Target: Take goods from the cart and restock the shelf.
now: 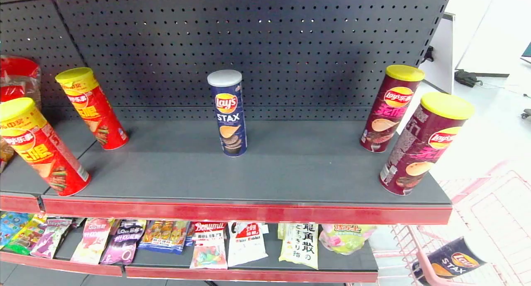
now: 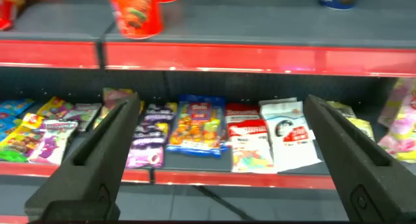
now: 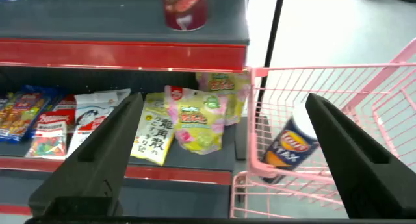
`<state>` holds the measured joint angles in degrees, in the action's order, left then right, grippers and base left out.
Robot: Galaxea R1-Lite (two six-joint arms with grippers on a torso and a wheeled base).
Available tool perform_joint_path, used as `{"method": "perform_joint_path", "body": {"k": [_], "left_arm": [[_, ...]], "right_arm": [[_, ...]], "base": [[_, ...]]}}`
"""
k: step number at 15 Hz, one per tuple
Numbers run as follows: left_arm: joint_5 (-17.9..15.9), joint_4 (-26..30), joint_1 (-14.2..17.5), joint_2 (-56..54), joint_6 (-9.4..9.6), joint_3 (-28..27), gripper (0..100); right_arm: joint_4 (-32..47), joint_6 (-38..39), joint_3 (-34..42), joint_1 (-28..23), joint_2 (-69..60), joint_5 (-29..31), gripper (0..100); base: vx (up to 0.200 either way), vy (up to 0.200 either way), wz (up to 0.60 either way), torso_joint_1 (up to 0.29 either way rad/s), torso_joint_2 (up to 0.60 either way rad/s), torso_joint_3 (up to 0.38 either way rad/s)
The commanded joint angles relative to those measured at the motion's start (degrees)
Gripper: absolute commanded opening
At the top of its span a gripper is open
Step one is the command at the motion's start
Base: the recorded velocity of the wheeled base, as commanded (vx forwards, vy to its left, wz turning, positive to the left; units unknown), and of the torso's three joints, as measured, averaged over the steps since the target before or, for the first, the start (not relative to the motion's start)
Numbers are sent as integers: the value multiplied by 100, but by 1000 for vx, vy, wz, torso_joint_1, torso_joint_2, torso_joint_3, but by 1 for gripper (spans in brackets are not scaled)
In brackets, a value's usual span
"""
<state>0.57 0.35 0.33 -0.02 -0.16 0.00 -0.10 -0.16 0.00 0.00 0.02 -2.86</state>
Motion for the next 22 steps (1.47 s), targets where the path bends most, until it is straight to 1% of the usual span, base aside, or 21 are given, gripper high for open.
{"method": "perform_joint_path", "body": {"k": [1,2,7,17,22], "left_arm": [[4,-9,-7,2,-2,0,100],[4,0,2,2,-2,0,100],[4,0,2,2,-2,0,100],[4,0,2,2,-2,0,100],[4,0,-7,2,-2,0,100]], "right_arm": [[1,-2,0,0,6,-4,100],[1,-2,0,0,6,-4,100],[1,7,0,0,6,-4,100],[1,16,0,0,6,-4,100],[1,16,0,0,6,-12,100]], "base": [[0,-200,0,-2,7,2],[0,-200,0,-2,-7,7],[0,0,0,0,0,0],[0,0,-600,4,4,1],[0,0,0,0,0,0]]}}
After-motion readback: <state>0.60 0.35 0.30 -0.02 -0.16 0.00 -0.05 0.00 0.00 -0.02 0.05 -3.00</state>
